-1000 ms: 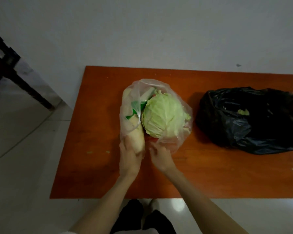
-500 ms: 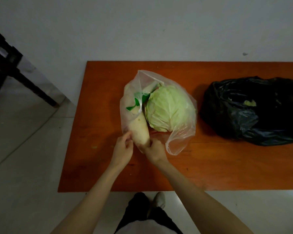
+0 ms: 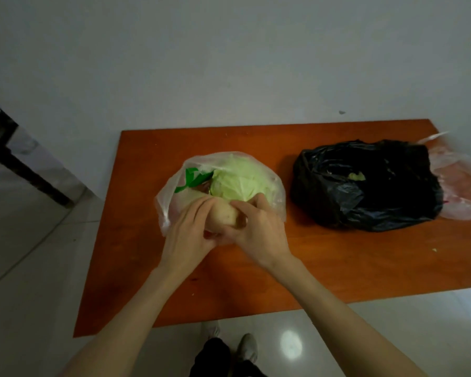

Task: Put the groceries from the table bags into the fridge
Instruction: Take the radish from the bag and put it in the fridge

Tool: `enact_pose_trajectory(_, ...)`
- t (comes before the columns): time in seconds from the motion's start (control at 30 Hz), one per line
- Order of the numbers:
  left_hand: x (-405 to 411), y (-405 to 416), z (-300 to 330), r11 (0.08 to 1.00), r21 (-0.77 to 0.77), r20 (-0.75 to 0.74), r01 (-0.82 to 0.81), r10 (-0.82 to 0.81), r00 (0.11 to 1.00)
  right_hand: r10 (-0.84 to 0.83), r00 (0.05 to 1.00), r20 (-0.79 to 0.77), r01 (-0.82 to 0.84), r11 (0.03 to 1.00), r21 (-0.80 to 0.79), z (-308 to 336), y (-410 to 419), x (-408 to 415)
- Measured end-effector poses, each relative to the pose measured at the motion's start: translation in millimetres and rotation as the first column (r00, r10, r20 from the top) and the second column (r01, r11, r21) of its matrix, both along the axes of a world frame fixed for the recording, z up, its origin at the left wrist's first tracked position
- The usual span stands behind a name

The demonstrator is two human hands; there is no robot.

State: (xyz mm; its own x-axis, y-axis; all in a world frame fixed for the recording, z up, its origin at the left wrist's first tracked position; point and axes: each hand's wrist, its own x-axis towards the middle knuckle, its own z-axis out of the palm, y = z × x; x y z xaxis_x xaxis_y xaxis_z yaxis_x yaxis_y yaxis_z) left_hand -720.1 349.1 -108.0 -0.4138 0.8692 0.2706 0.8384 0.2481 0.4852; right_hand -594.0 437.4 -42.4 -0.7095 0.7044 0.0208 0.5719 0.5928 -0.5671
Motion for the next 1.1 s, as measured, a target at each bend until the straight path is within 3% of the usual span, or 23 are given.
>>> enact_pose_trajectory(0.07,0.0,3.9,21.0,0.998,0.048,0.01,-0.042,0.042,0.999,0.006,0.982,-0.191,-0.017,0.998,-0.056,17.7,9.9,2.2)
enact_pose_trajectory(0.17,-0.7,14.3,52.9,0.974,0.092,0.227,-0.207,0.182,0.957,-0.091,0.893,-0.441,-0.061,0.946,-0.32,36.0,24.5,8.9)
enact_pose_trajectory(0.27,-3.6,18.6,79.9,0.919,0.107,0.441,-0.379,0.298,0.847,-0.082,0.934,-0.348,-0.088,0.89,-0.447,26.7,30.7,25.3)
enact_pose_trajectory(0.37,-2.0,22.3,108.6,0.907,0.151,0.544,-0.394,0.256,0.799,0.04,0.974,-0.223,-0.131,0.902,-0.411,16.7,24.5,35.7)
enact_pose_trajectory(0.47,11.9,31.4,146.5,0.921,0.241,0.6,-0.305,0.105,0.793,0.064,0.929,-0.365,-0.21,0.903,-0.376,30.8,17.5,38.5)
enact_pose_trajectory(0.6,30.4,53.0,184.0,0.938,0.29,0.594,-0.191,-0.02,0.804,-0.068,0.889,-0.453,-0.13,0.911,-0.391,51.6,22.5,57.9)
enact_pose_trajectory(0.73,51.2,77.3,203.2,0.962,0.274,0.639,0.012,-0.192,0.745,-0.215,0.837,-0.503,-0.07,0.87,-0.488,67.6,29.3,101.2)
enact_pose_trajectory(0.83,81.8,88.0,191.1,0.935,0.239,0.698,0.262,-0.353,0.623,-0.336,0.779,-0.53,-0.015,0.834,-0.551,74.0,22.2,143.4)
enact_pose_trajectory(0.93,127.2,94.8,171.8,0.863,0.151,0.769,0.483,-0.409,0.492,-0.491,0.7,-0.519,0.126,0.8,-0.587,78.0,8.0,181.2)
enact_pose_trajectory(1.1,208.9,104.3,162.0,0.785,0.193,0.779,0.588,-0.487,0.394,-0.703,0.542,-0.46,0.374,0.692,-0.618,72.3,-27.6,239.0)
